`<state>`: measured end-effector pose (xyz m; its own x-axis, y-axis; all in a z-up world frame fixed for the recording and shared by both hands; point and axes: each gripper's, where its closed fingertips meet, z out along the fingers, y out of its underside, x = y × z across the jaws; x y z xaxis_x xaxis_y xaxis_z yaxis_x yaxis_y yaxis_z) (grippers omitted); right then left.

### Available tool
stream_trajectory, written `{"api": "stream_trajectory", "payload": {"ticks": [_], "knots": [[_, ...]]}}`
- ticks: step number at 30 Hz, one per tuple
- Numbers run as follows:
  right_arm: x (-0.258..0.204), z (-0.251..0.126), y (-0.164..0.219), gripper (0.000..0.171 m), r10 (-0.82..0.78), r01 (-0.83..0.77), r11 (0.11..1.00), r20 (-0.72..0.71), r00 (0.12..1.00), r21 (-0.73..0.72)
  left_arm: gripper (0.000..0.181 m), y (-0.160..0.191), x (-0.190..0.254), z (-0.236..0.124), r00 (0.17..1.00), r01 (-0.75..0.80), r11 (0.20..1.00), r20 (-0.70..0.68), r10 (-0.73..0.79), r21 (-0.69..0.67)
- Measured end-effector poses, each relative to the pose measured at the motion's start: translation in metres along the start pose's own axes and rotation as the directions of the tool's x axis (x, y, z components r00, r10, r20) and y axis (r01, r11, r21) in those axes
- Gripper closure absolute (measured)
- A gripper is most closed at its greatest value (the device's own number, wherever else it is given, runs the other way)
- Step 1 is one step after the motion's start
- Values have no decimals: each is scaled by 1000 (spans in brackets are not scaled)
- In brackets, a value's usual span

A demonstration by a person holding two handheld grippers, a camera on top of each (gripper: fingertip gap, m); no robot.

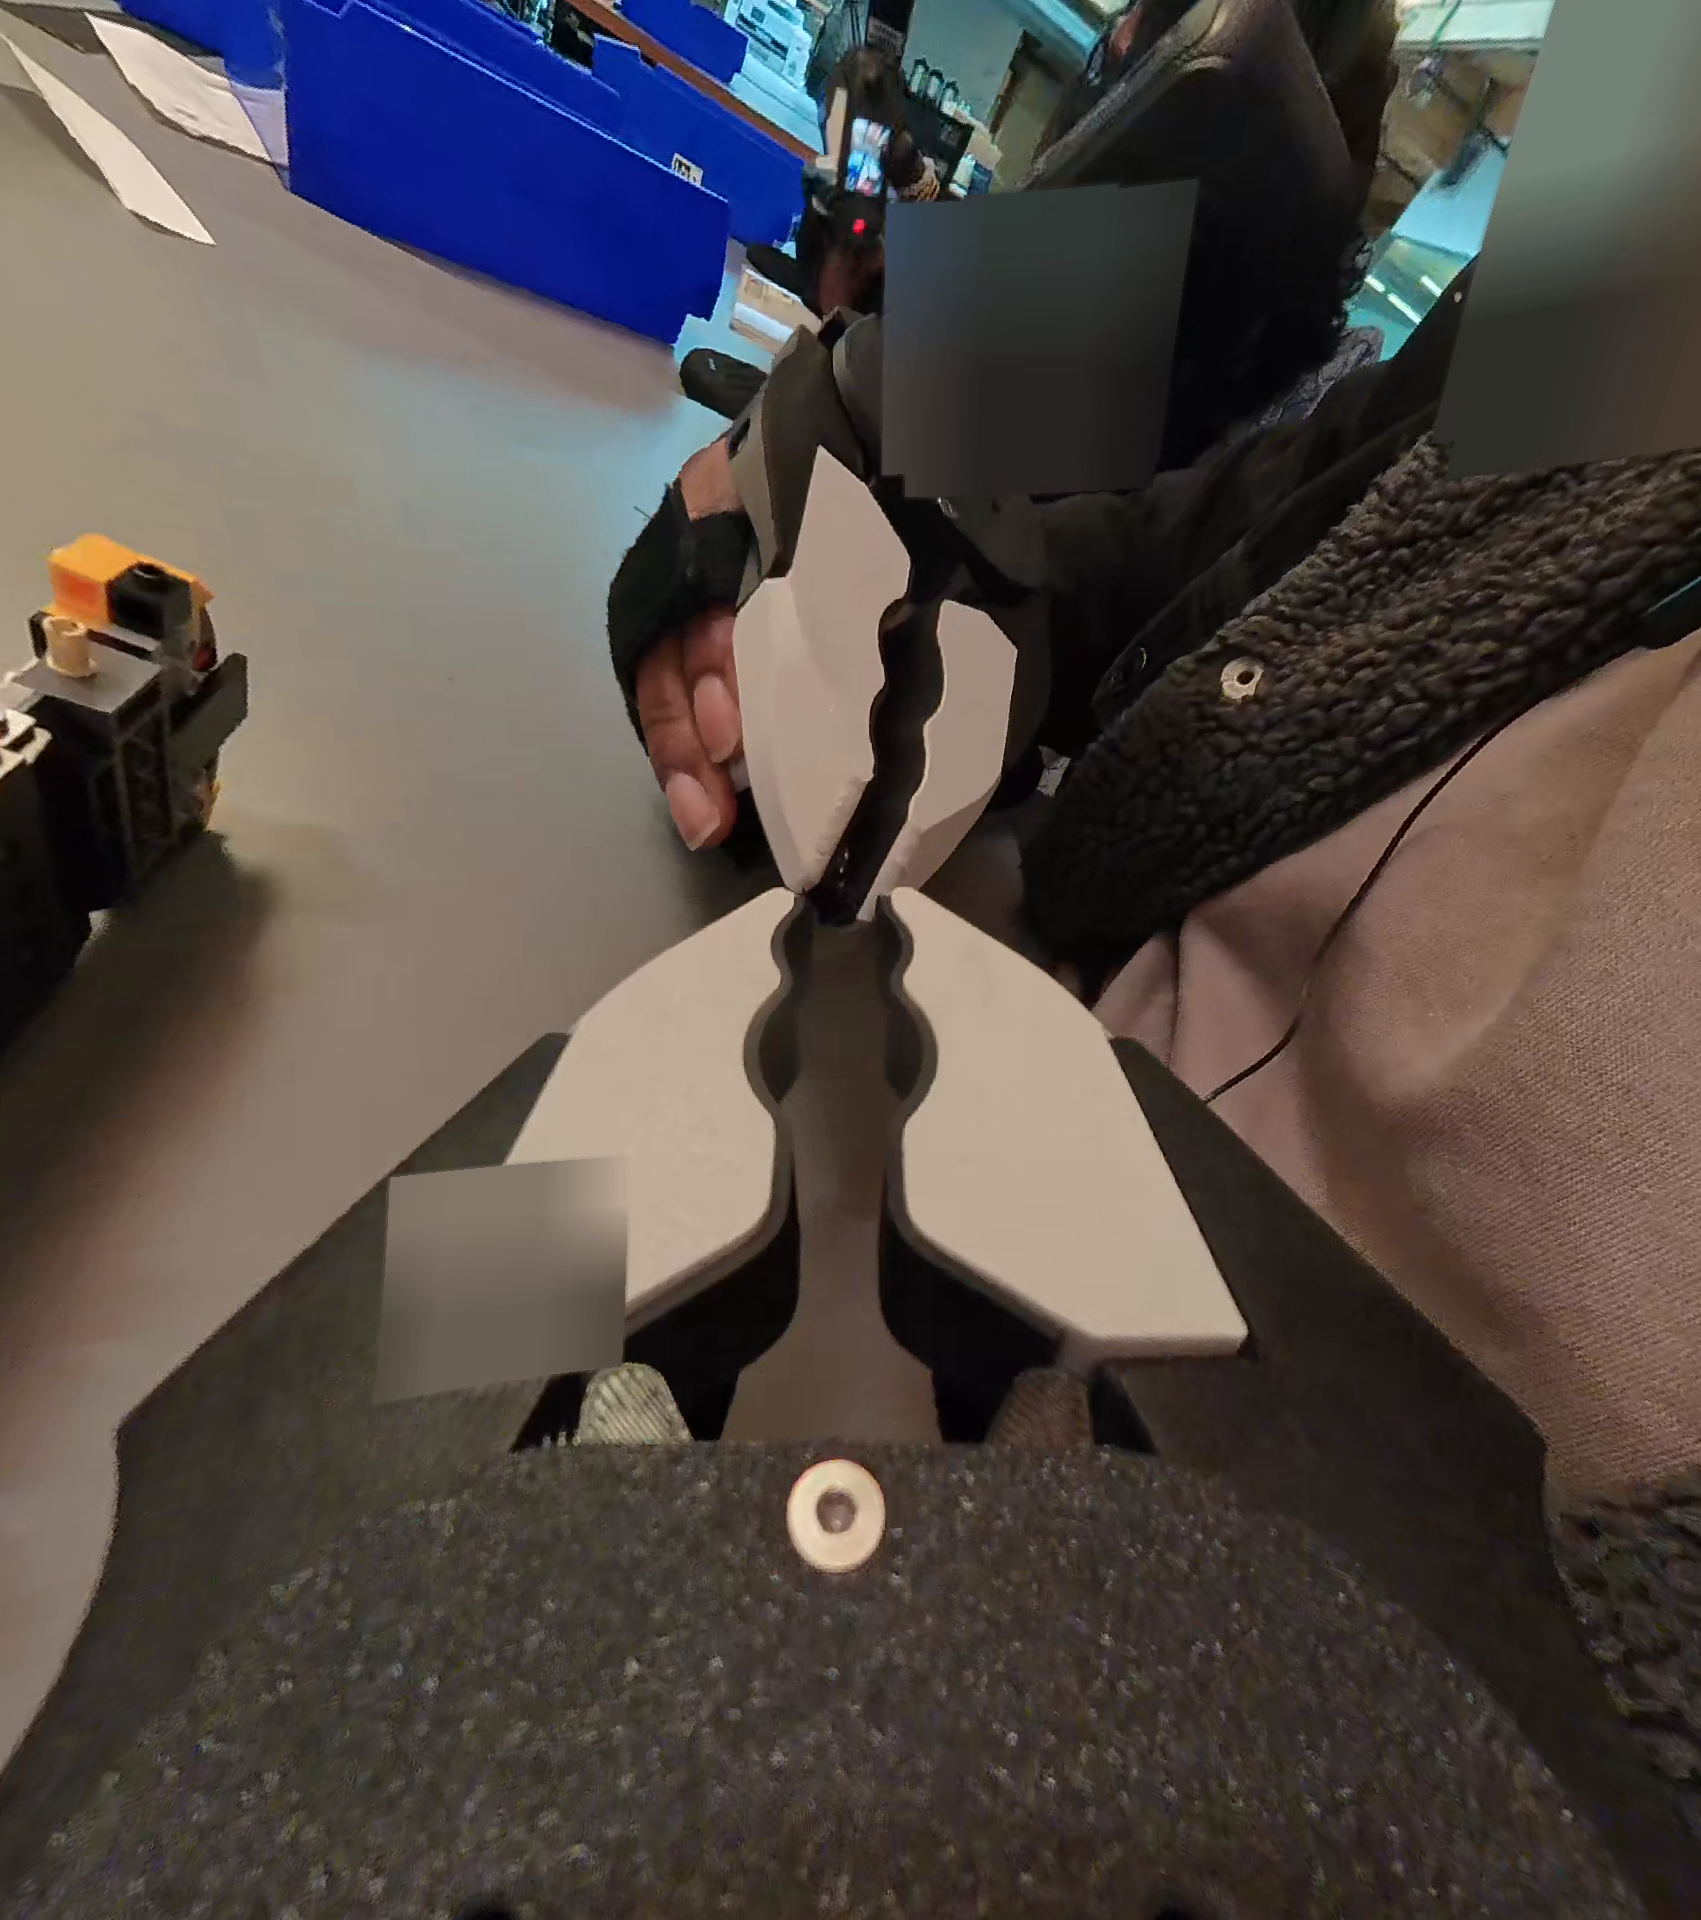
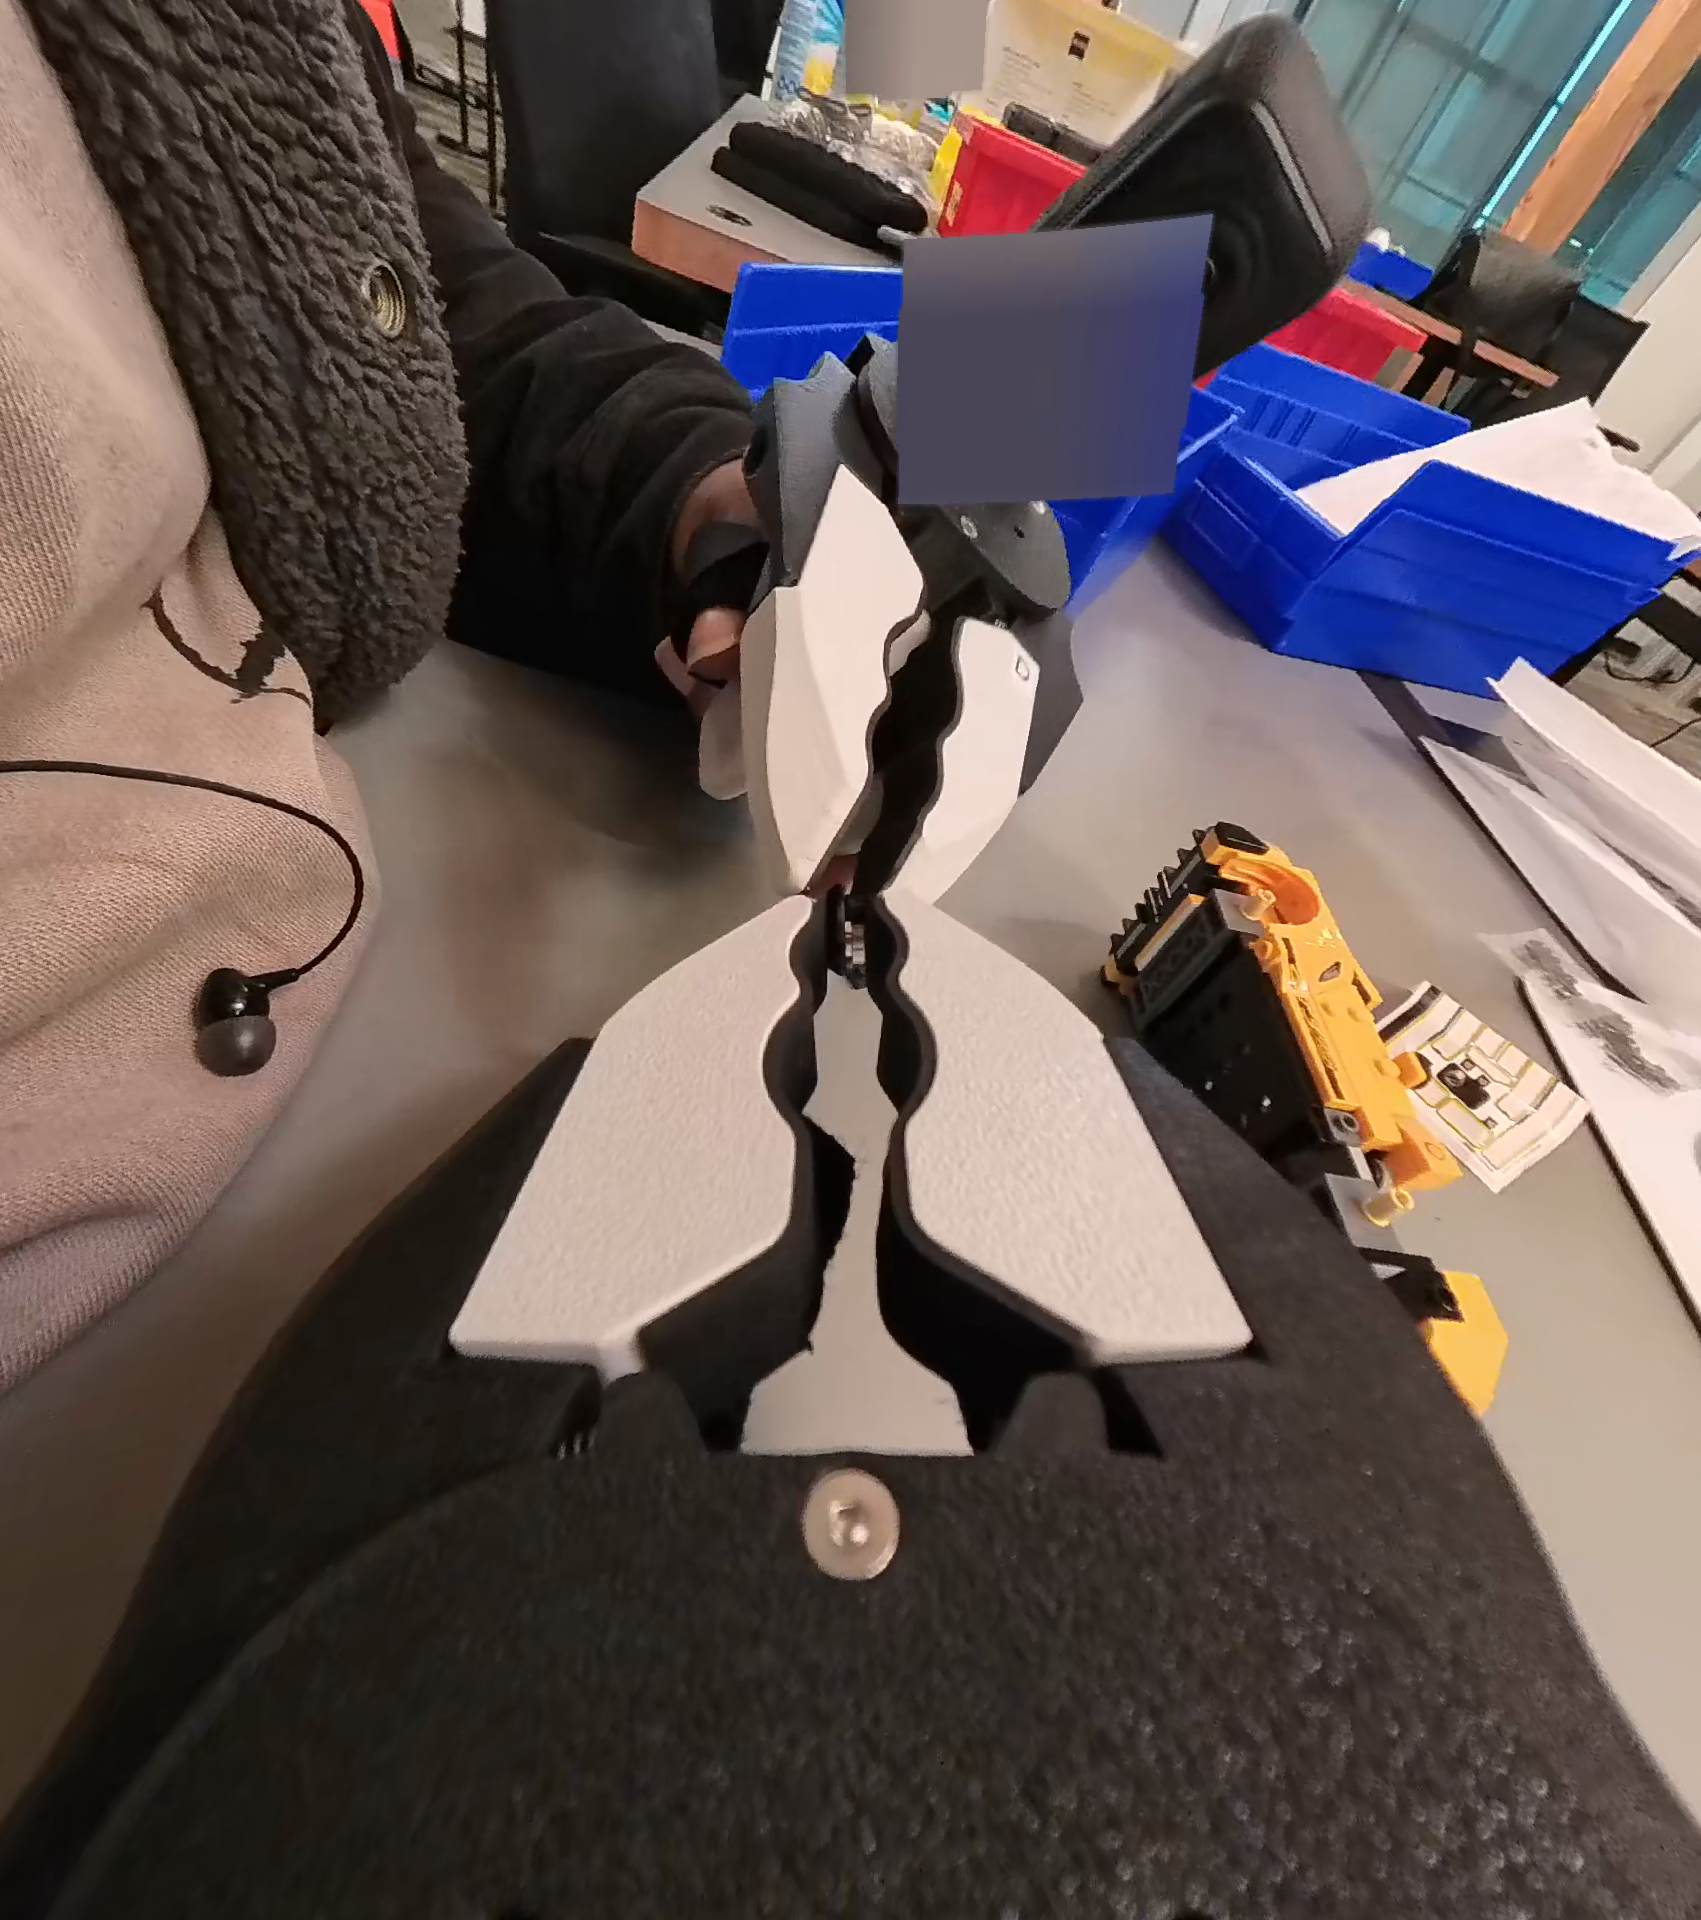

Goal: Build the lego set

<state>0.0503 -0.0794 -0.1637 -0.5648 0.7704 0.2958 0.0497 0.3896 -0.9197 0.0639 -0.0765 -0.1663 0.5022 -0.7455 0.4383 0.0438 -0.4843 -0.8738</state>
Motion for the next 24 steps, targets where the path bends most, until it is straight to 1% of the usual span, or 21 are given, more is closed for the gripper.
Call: {"api": "stream_trajectory", "payload": {"ticks": [8, 24], "knots": [[-9, -4, -1, 164, 4, -4, 1000, 14, 1000, -12, 171, 3, 0, 0, 1000, -10, 1000, 6, 10, -22], [-17, -6, 1, 164, 17, -16, 999, 27, 999, -28, 171, 6, 1, 1, 999, 41, 999, -22, -42, -32]]}}
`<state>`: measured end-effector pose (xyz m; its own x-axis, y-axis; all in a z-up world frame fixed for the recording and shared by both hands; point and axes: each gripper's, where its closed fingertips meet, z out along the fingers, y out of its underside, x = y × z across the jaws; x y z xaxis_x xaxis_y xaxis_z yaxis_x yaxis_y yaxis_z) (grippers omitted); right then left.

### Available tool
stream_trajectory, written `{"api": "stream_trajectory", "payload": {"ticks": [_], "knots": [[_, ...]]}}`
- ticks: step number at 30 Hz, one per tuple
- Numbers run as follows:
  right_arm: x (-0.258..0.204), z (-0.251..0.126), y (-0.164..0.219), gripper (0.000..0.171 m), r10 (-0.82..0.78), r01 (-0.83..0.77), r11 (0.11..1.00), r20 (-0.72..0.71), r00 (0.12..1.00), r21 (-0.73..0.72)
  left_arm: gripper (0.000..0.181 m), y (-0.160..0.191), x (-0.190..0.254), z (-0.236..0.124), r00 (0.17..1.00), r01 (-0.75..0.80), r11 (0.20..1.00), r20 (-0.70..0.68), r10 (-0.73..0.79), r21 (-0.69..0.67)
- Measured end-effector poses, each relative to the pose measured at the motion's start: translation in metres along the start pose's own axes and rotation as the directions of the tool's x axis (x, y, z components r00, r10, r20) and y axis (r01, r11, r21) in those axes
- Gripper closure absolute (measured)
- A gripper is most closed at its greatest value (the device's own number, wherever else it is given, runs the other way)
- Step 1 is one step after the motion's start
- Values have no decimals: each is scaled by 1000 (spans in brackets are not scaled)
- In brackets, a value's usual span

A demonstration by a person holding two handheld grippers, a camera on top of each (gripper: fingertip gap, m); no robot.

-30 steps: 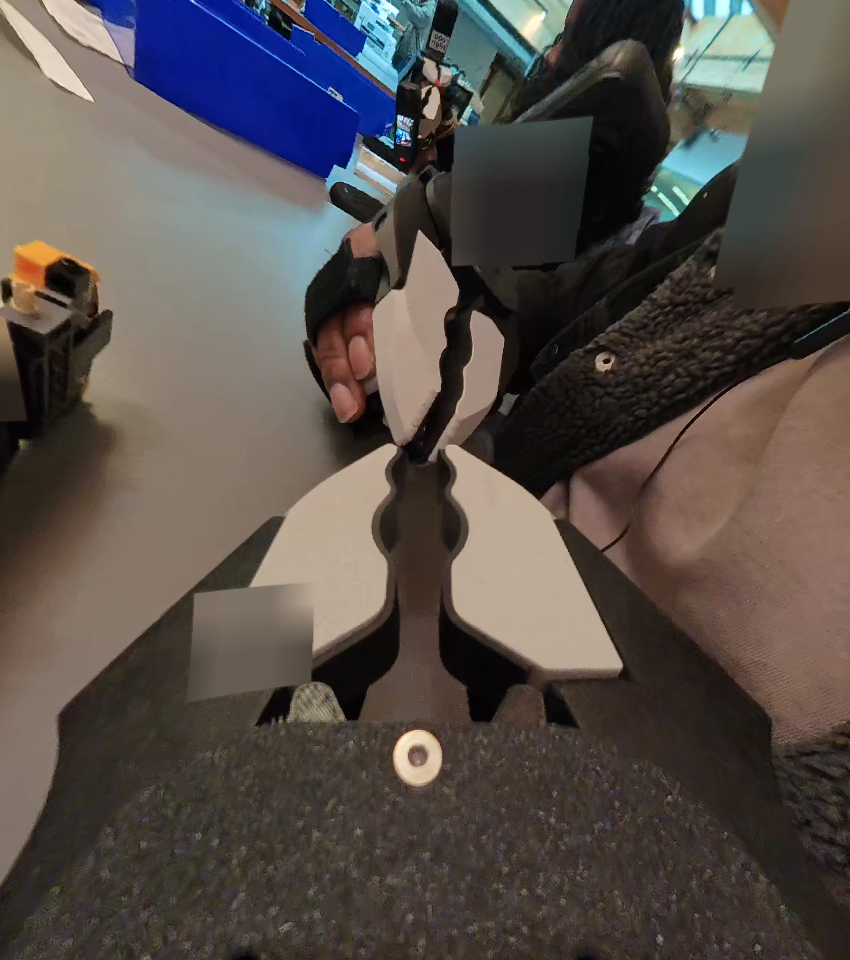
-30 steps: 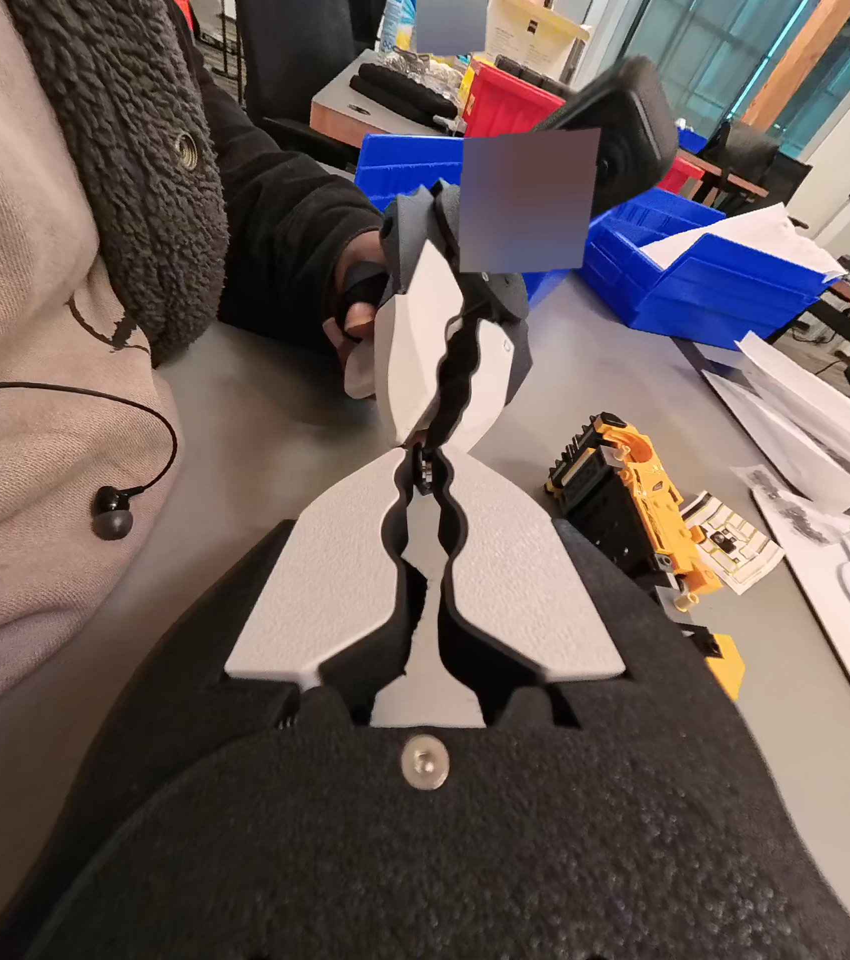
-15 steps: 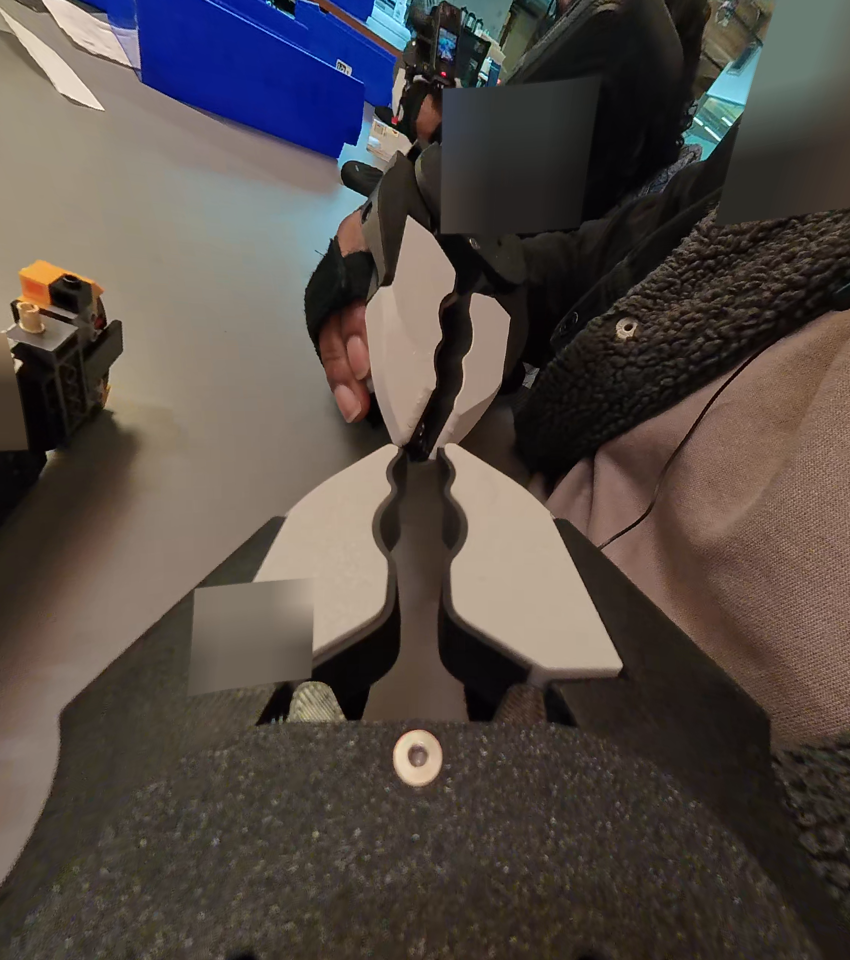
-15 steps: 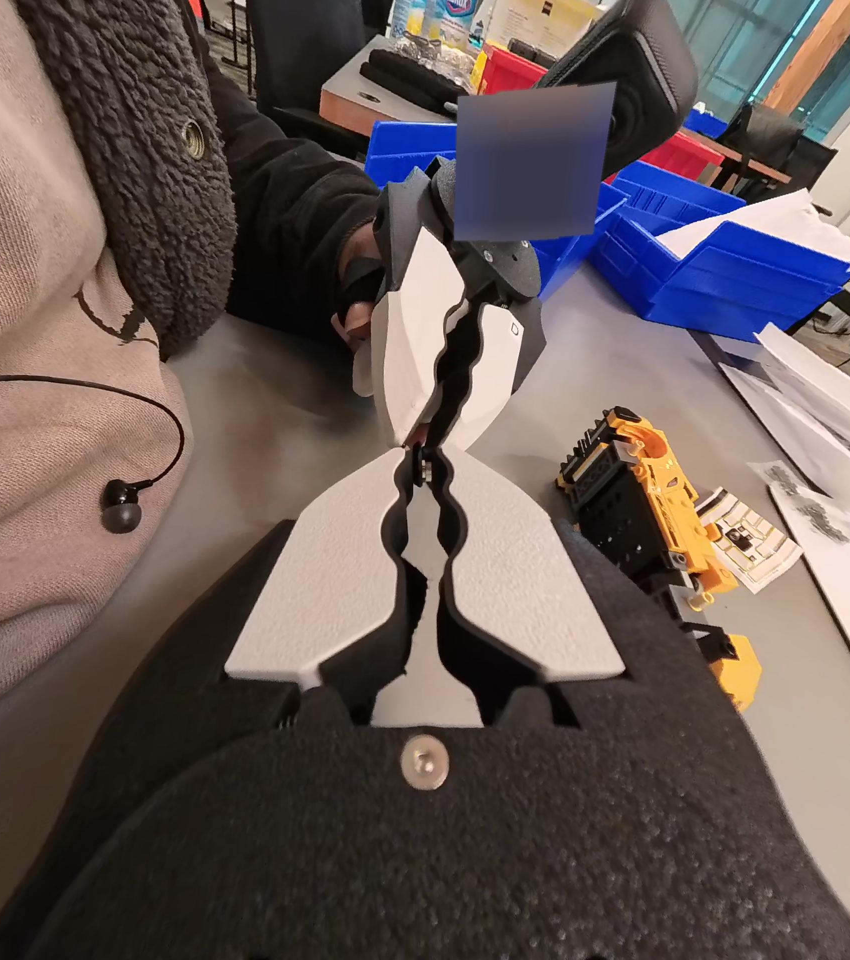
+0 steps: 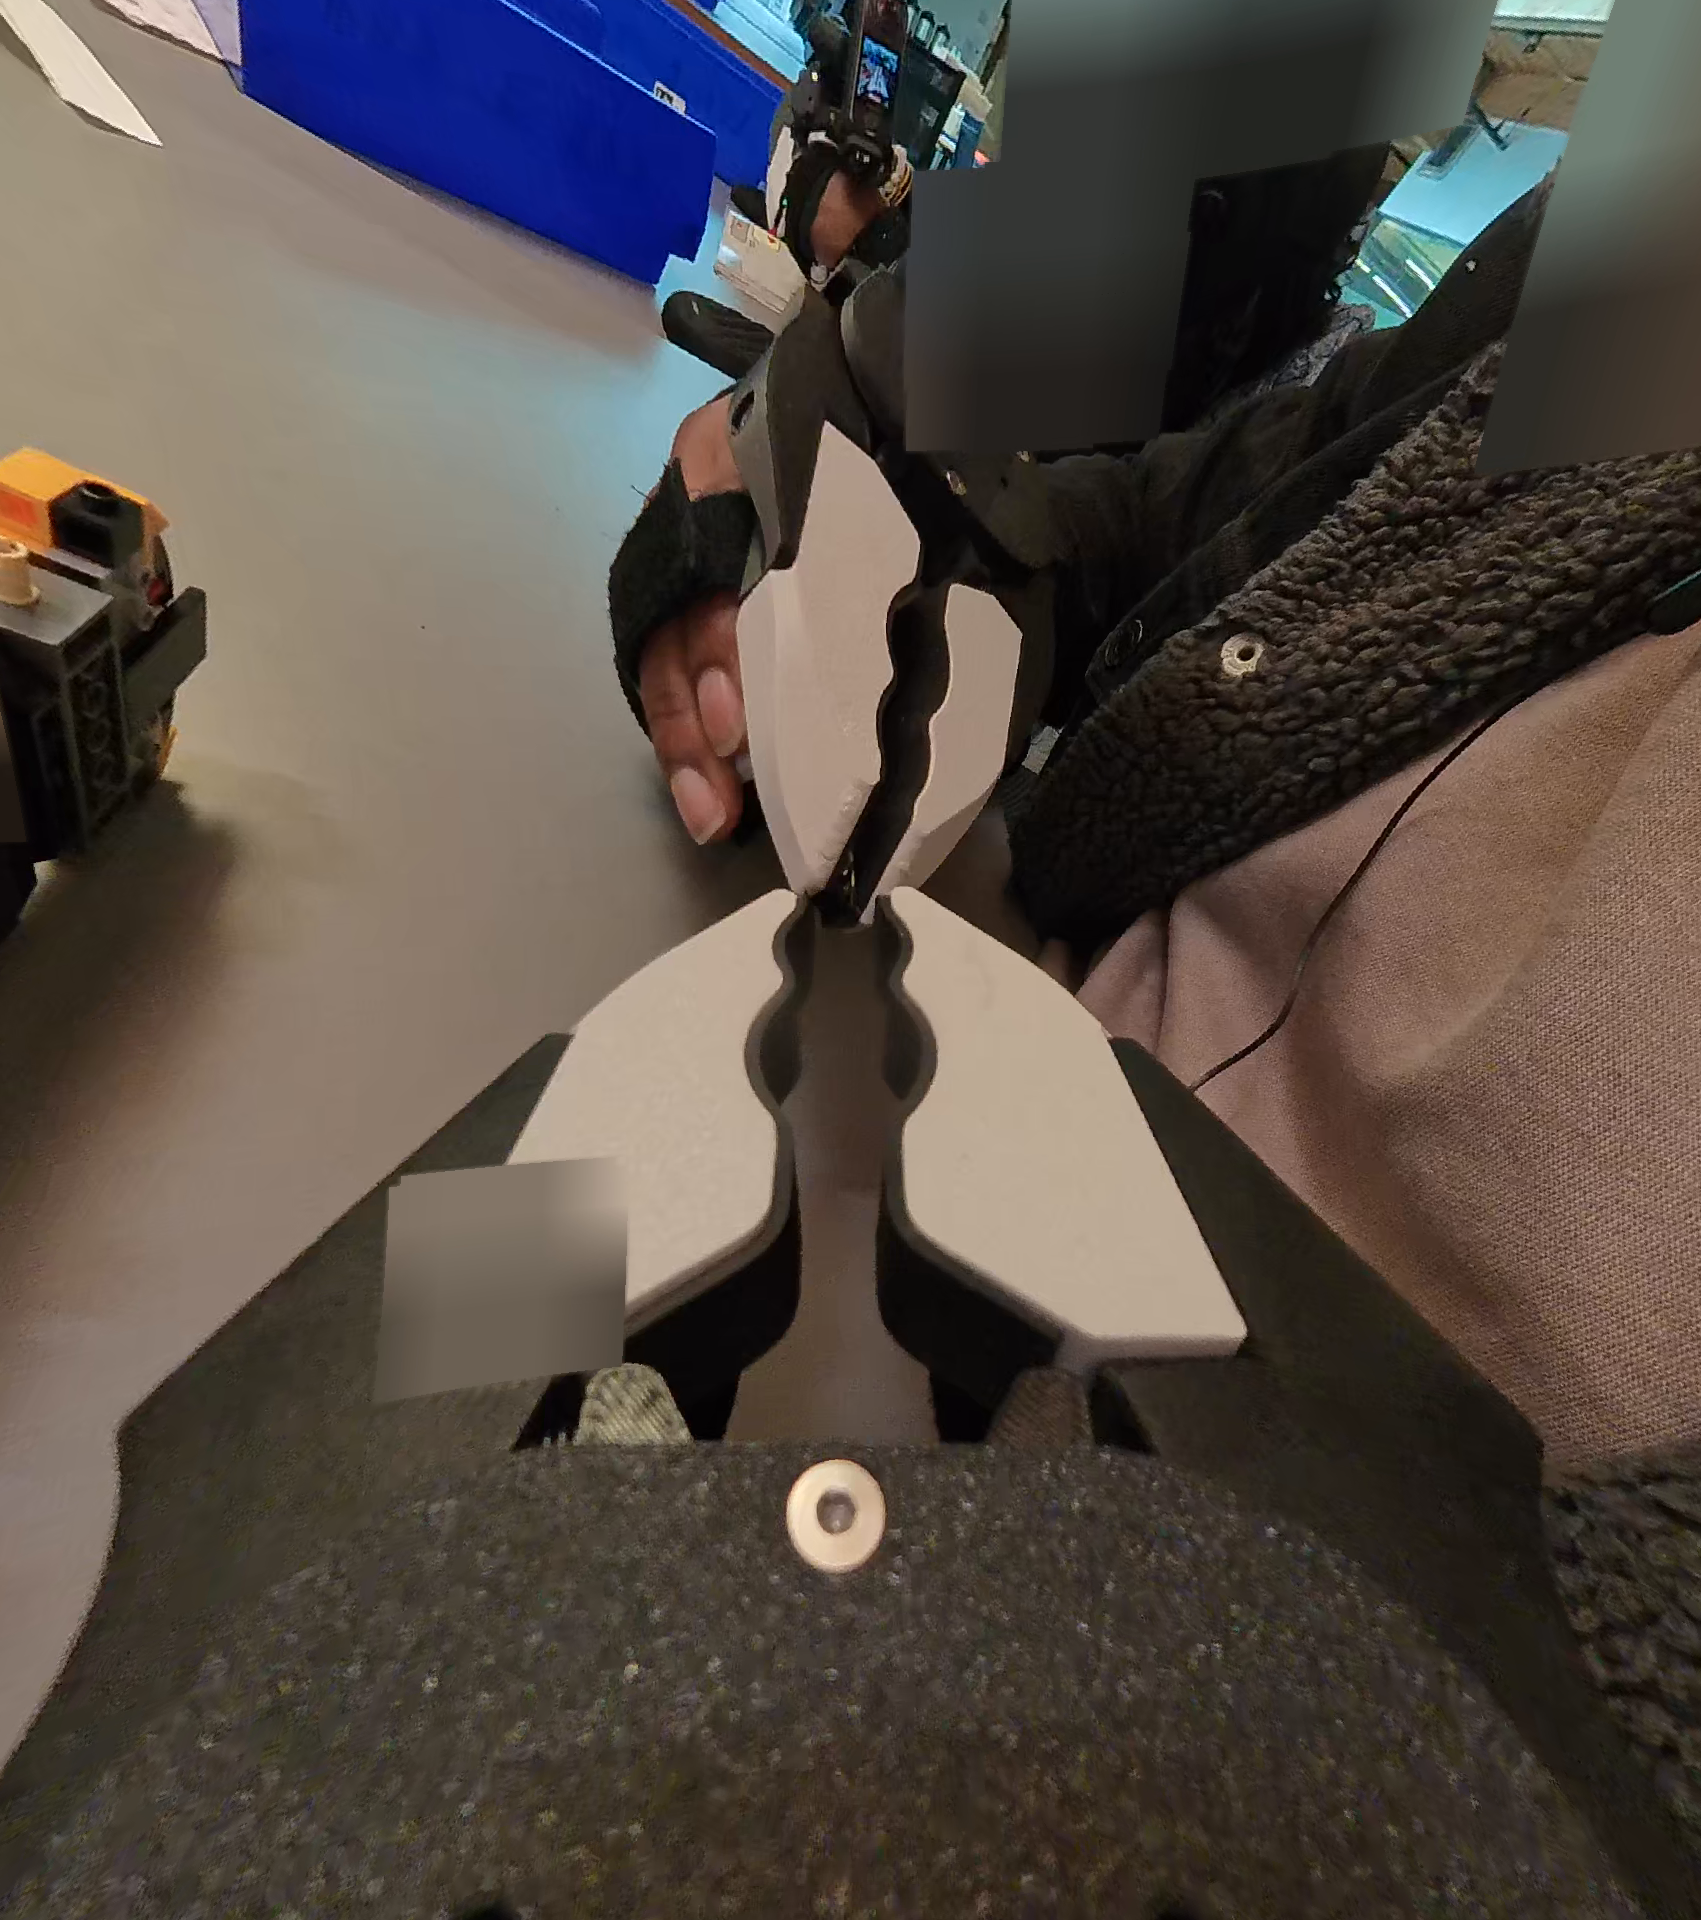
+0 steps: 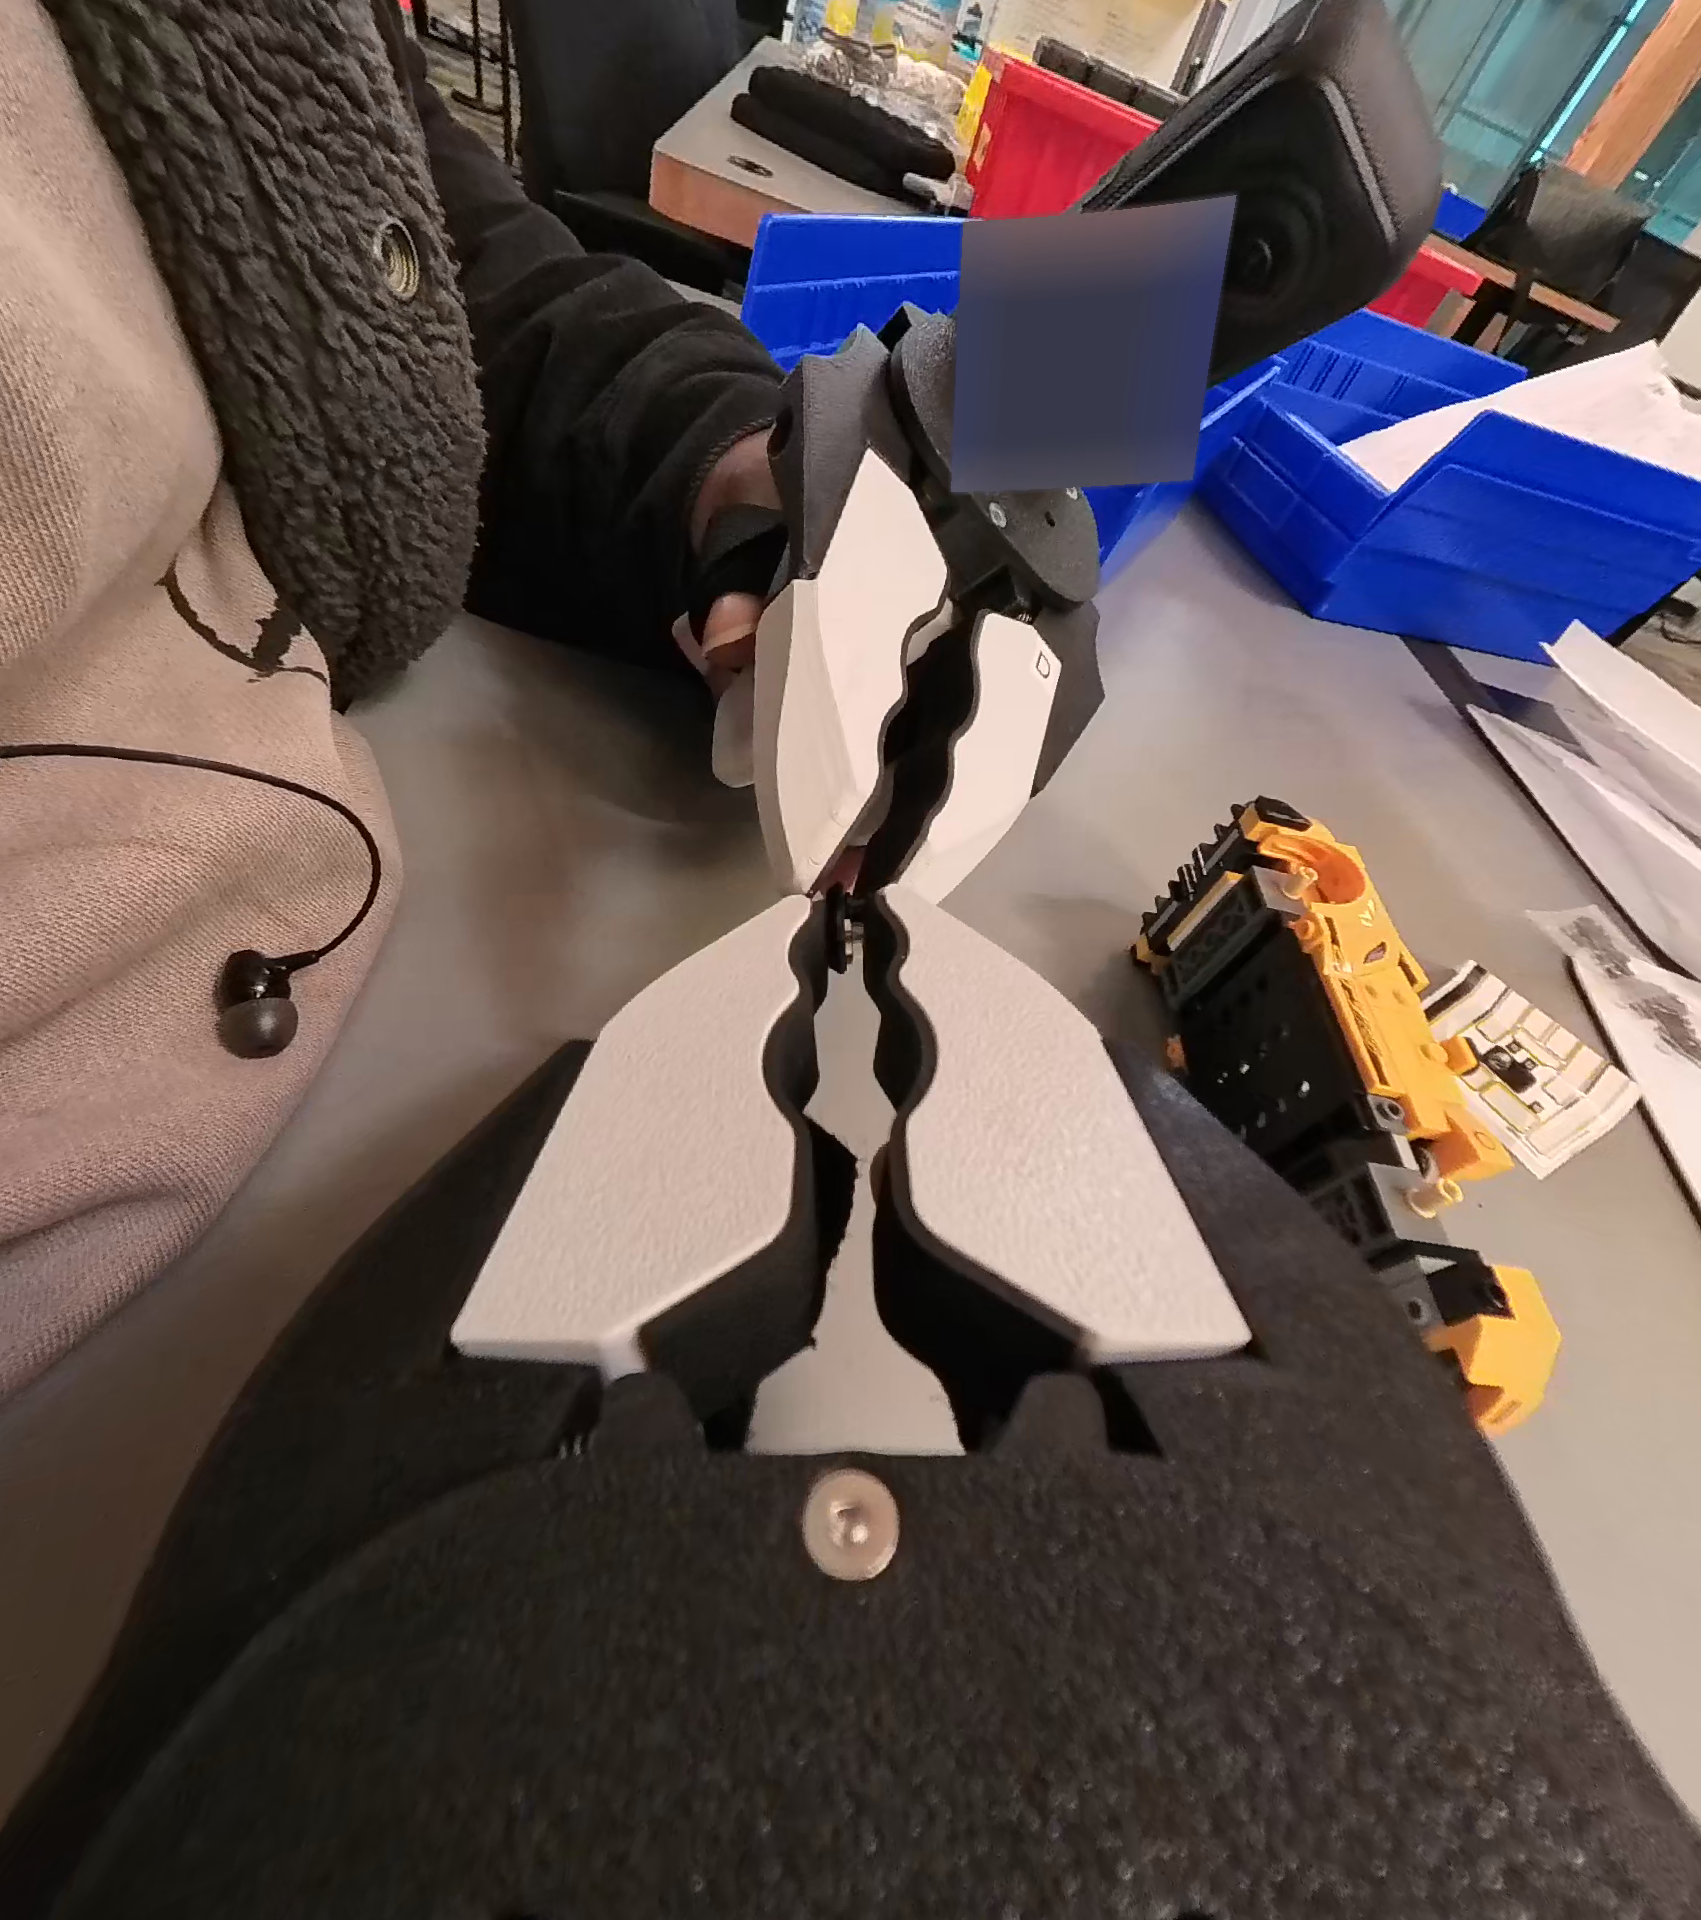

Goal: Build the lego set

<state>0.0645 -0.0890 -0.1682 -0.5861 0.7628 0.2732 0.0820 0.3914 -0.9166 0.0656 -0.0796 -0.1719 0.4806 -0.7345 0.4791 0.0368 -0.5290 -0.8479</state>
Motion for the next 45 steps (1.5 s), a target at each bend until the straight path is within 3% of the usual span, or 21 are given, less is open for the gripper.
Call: {"api": "stream_trajectory", "payload": {"ticks": [10, 16, 24, 36, 41, 45], "knots": [[7, -2, -3, 164, 69, -69, 997, -14, 997, 39, 171, -7, -2, -3, 999, -25, 999, 43, 24, 33], [14, -7, -7, 164, 100, -97, 992, -28, 995, 86, 181, -16, -3, -9, 980, -165, 984, 123, 156, 65], [11, -5, -5, 164, 103, -102, 991, -3, 995, 87, 181, -10, -4, -6, 886, -394, 918, 247, 392, -44], [9, -5, -5, 164, 103, -104, 990, 14, 995, 100, 179, -7, -3, -5, 805, -510, 852, 285, 520, -114], [7, -5, -5, 164, 55, -56, 993, 11, 998, 103, 180, -6, -1, -5, 744, -579, 799, 297, 599, -163], [9, -4, -6, 164, 4, -2, 995, -17, 1000, 100, 181, -6, -1, -5, 742, -580, 799, 299, 599, -159]]}}
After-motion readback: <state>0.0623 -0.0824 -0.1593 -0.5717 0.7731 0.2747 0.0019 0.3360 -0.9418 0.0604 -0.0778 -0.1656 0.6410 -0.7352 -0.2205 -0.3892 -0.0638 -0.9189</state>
